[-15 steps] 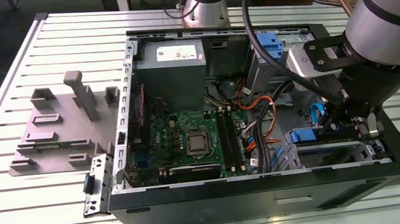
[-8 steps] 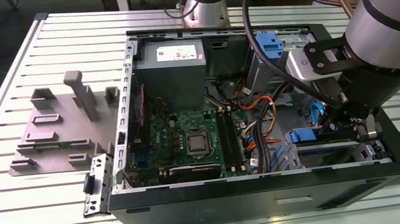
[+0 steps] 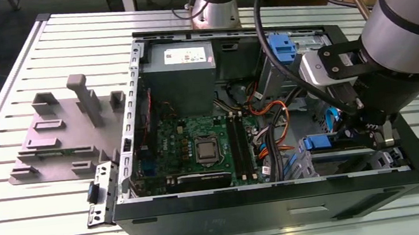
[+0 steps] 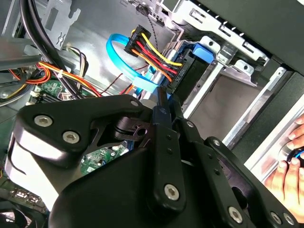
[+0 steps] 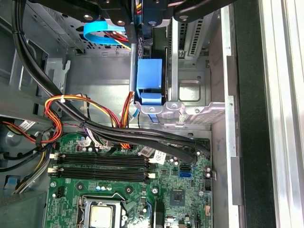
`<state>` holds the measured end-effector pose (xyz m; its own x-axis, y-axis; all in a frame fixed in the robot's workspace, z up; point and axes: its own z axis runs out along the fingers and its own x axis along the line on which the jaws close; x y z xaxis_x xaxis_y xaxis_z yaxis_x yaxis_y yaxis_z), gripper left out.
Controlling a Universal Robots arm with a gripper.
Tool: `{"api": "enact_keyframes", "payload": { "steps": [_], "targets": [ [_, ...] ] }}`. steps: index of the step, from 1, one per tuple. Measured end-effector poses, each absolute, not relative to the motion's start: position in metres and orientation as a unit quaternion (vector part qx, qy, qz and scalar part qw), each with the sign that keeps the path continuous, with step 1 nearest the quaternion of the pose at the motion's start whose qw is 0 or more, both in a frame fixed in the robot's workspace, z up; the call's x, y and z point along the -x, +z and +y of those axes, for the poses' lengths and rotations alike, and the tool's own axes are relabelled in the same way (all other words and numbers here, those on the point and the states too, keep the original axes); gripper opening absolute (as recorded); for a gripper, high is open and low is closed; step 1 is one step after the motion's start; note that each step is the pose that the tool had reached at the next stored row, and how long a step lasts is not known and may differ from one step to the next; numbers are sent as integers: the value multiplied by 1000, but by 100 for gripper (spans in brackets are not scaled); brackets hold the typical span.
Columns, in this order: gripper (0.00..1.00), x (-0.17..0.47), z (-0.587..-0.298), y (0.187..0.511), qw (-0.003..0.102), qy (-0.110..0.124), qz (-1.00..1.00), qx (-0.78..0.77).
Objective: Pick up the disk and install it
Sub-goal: 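Insert the second disk wire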
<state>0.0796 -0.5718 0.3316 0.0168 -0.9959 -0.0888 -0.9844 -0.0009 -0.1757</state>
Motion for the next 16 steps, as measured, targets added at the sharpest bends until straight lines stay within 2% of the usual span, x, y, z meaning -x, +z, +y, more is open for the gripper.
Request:
{"api": "enact_keyframes", "payload": {
  "steps": [16],
  "targets": [
    [16,-80,-572,326,94,-31,700,707]
  ]
}}
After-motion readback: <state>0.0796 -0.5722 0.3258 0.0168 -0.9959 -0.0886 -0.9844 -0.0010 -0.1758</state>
